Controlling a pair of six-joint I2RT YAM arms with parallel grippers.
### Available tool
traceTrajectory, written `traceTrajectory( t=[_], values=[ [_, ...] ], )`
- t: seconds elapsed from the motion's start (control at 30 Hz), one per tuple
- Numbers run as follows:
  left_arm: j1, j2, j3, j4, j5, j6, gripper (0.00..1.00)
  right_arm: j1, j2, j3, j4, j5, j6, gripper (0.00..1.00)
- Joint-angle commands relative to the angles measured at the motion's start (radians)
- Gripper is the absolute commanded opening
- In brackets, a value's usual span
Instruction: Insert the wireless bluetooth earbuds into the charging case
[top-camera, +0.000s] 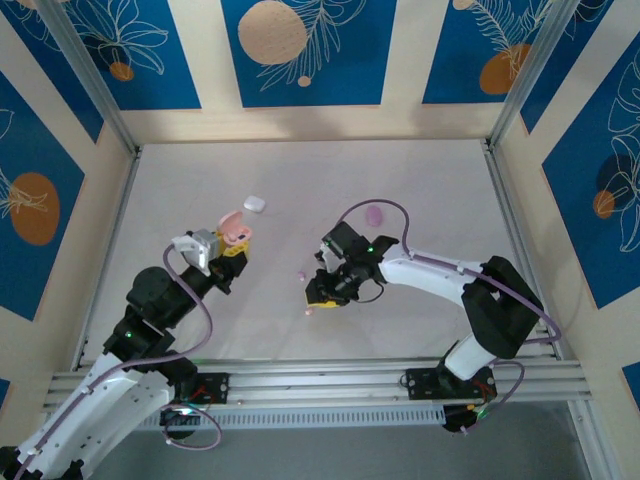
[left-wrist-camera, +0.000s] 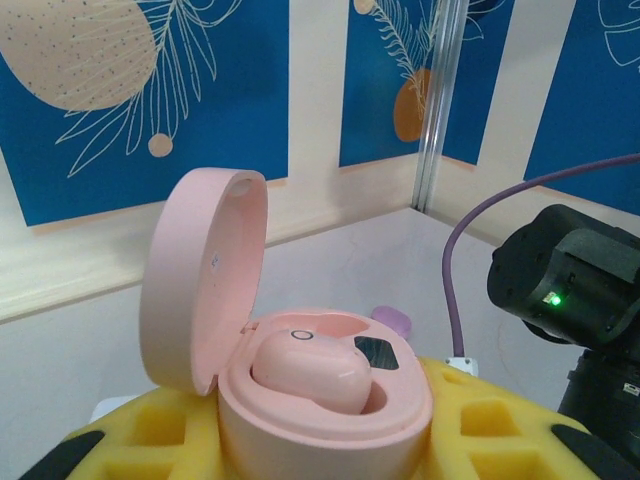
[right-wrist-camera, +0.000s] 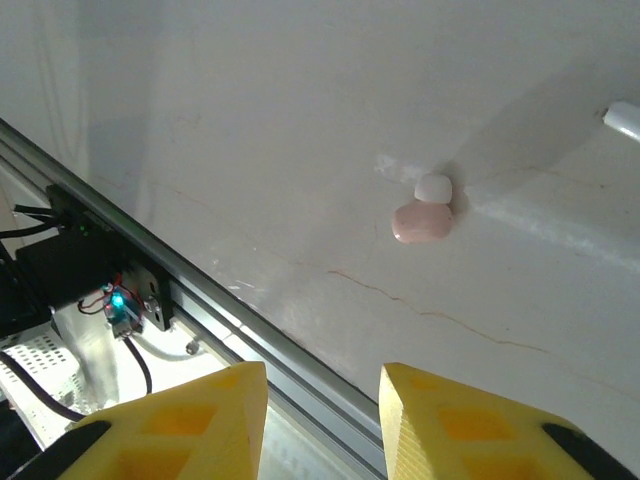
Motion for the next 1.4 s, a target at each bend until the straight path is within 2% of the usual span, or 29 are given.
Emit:
traceTrajectory(
  t=[0.0,0.2,0.5,0.9,1.1,1.37],
  values=[
    [0.009,0.005,0.037,0.003,-0.018,0.015,0.26,0.028,0.006,0.019,-0.035,0.009,-0.019,0.36],
    [0.007,0.029,0.042,0.019,0.001,0.012,0.27,0.053,0.081,0.057,-0.069,0.123,-0.012,0.36],
    [0.008,0.021,0.042,0.019,0.017,0.001,0.27,0.064,0.228,0.144,-0.087,0.135,0.011,0.4],
    [0.008,0.038,0.039,0.031,0.03,-0.004,0.28,0.129,0.37,0.295,-0.271,0.345,-0.008,0.42],
    [0.008,0.036,0.036,0.036,0.03,-0.004,0.28,0.153,0.363,0.309,-0.35,0.454,-0.015,0.39],
    [0.009,0.04,0.029,0.048,0.032,-0.011,0.28,0.147,0.294,0.255,-0.374,0.506,-0.04,0.38]
  ],
)
